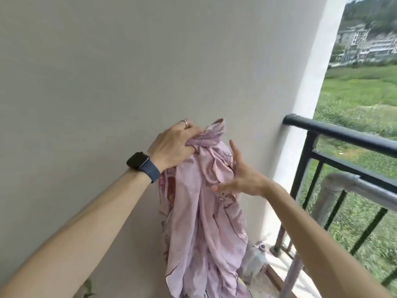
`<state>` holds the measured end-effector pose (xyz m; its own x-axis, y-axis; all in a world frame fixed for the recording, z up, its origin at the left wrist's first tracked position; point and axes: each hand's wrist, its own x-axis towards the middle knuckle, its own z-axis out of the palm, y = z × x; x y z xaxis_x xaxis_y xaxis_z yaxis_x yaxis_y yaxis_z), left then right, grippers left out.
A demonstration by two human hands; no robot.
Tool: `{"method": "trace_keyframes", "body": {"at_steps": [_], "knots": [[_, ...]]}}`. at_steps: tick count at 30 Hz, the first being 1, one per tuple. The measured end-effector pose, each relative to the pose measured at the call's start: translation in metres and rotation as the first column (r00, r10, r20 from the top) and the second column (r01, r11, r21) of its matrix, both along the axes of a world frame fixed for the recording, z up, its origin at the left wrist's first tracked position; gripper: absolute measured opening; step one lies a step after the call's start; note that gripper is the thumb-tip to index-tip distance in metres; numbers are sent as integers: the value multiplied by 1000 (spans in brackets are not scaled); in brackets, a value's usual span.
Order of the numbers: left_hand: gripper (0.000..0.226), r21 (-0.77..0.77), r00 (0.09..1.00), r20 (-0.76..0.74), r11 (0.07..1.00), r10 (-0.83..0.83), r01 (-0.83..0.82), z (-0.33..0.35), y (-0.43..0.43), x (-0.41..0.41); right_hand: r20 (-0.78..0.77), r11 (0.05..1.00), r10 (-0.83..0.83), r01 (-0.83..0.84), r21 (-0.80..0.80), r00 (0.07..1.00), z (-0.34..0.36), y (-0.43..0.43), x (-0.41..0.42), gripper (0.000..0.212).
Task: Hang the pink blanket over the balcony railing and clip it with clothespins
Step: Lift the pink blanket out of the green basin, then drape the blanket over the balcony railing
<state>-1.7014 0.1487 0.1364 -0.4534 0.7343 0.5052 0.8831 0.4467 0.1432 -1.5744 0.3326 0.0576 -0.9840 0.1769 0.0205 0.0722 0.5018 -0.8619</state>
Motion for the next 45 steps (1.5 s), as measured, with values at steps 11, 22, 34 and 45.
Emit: {"method": "trace_keyframes", "body": {"at_steps": [11,22,34,45], "knots": [[64,360,959,216,898,184,-253,15,-43,2,-753,615,-226,690,382,618,148,-13,-44,31],[46,361,847,506,852,164,-381,-67,18,23,-656,589,-268,659,468,706,152,-1,-35,39],[41,134,990,-127,990,64,-47,86,-18,-36,364,981,85,-141,131,927,122,28,-1,45],[26,168,989,-5,975,146,-143,103,-20,-32,-606,377,-324,686,622,727,181,44,-27,24]]}}
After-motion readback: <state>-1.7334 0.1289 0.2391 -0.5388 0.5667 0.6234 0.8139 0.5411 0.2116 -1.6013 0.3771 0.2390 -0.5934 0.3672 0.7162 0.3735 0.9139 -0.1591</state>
